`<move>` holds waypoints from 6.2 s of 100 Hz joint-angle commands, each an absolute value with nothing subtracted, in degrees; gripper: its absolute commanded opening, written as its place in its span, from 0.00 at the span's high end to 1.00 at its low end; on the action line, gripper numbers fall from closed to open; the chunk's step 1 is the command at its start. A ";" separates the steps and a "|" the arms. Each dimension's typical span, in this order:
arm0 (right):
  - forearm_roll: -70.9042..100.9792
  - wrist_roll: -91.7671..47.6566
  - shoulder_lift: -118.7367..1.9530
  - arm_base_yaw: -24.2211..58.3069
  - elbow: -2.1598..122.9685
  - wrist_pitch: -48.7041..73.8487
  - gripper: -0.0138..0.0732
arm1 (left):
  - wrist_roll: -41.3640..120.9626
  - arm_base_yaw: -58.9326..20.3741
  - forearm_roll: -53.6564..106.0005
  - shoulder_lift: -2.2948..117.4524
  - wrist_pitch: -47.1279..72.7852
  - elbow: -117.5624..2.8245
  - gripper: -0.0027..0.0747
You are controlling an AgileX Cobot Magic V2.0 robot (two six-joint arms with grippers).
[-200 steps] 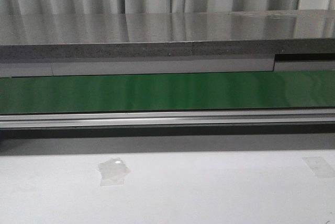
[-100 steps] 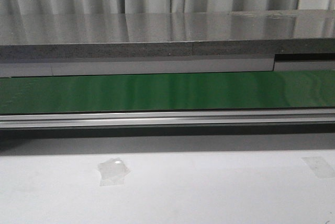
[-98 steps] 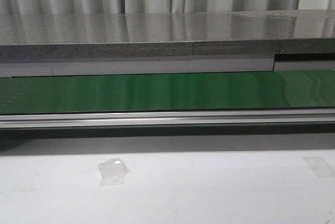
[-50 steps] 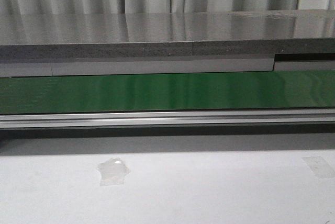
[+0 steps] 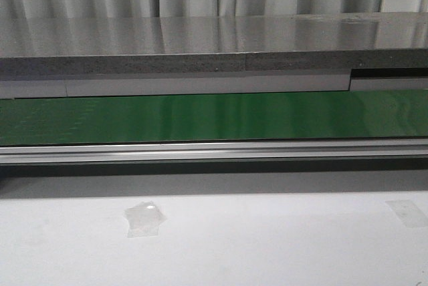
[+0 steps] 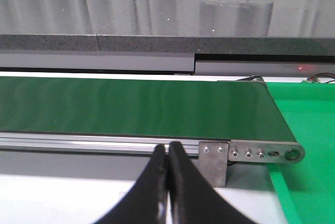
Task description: Move button from left to right
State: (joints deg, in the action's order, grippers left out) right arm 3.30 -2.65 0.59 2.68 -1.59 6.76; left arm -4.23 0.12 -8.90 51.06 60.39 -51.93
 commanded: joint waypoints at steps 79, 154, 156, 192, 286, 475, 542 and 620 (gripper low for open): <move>2.83 -3.00 1.71 2.60 -0.70 1.96 0.92 | -4.50 -0.19 -10.13 53.55 55.77 -53.90 0.15; 2.83 -3.00 1.71 2.60 -0.70 1.96 0.92 | 0.70 15.18 -4.53 75.20 48.67 -69.40 0.15; 2.83 -3.00 1.71 2.60 -0.70 1.96 0.92 | 0.70 15.30 -4.53 76.33 48.62 -70.05 0.15; 2.83 -3.00 1.71 2.60 -0.70 1.96 0.92 | 1.21 16.87 -4.38 93.43 47.21 -78.35 0.15; 2.83 -3.00 1.71 2.60 -0.70 1.96 0.92 | 1.42 19.85 1.89 109.02 41.63 -79.26 0.17; 2.83 -3.00 1.71 2.60 -0.70 1.96 0.92 | 5.95 8.96 2.77 98.07 48.82 -79.26 0.99; 2.83 -3.00 1.71 2.60 -0.70 1.96 0.92 | 5.70 6.16 4.93 102.75 50.08 -79.15 0.97; 2.83 -3.00 1.71 2.60 -0.70 1.96 0.92 | 7.70 5.22 5.53 95.91 50.54 -79.15 0.15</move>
State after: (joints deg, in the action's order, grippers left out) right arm 3.30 -2.65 0.59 2.68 -1.59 6.76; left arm 7.79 5.86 4.57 101.34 51.50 -77.72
